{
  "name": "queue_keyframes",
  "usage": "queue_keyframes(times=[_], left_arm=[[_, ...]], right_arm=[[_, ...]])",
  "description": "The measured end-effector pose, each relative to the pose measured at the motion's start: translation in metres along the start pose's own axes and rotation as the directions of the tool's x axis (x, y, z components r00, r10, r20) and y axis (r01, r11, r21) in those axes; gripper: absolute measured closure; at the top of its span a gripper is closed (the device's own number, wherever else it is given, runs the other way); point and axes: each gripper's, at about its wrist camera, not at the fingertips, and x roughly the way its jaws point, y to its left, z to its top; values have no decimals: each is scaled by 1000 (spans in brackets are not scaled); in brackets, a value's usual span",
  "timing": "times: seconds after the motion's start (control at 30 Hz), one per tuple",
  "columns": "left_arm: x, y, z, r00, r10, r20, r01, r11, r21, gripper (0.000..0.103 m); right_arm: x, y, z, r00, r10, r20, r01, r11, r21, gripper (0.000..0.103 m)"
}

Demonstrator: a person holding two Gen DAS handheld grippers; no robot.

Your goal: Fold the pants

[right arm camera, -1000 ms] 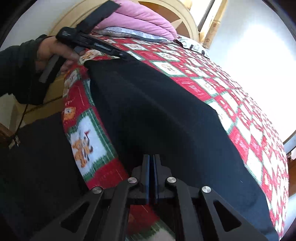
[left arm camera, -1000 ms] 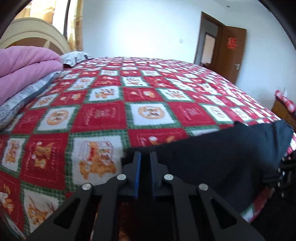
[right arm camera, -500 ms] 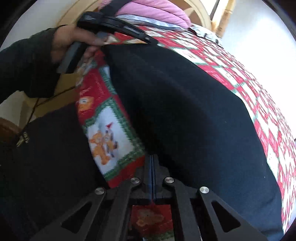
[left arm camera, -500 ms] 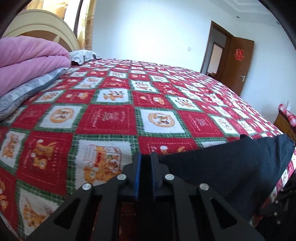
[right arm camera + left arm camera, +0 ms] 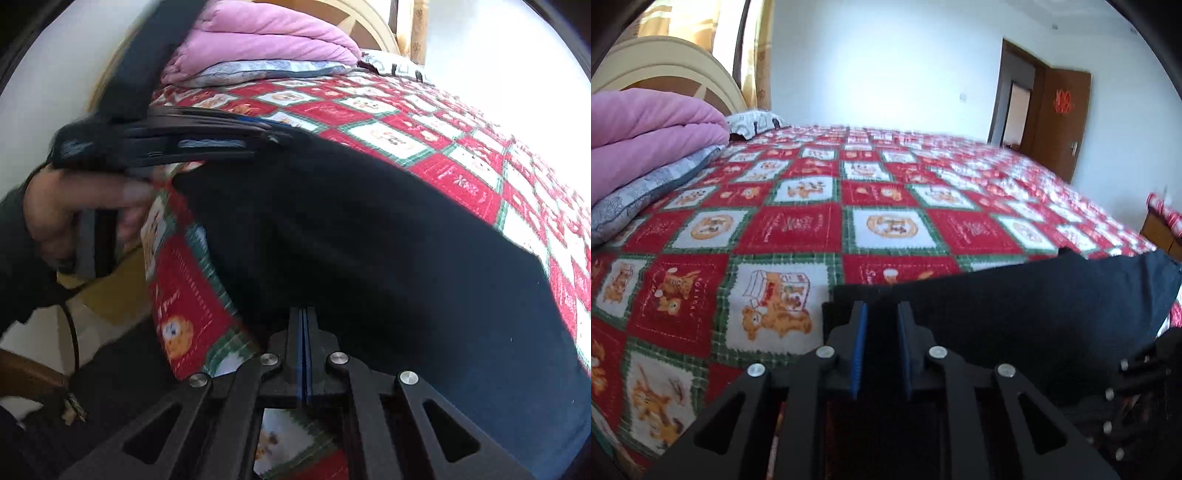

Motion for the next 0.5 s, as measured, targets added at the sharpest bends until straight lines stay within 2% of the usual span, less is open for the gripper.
queue_keyframes(times=[0.13,0.2,0.3,0.4,0.5], left_arm=[[-5,1,3,1000,2,-9,-2,1000,-17,80],[-12,-5,4,1000,15,-4,-15,1000,-11,64],[-24,-20,6,999,6,32,-7,1000,19,52],[-31,-45,12,998,-30,56,26,997,70,47],[-31,-77,17,994,-87,59,80,989,124,44]], right_arm=[[-8,5,-12,999,38,-15,-39,999,-24,102],[-13,3,-16,999,43,-17,-44,999,-25,102],[-23,0,-27,999,39,-35,-40,999,-24,102],[-47,-6,-49,1000,-9,-24,9,999,-34,102],[-83,-32,-76,997,-78,-3,78,997,11,102]])
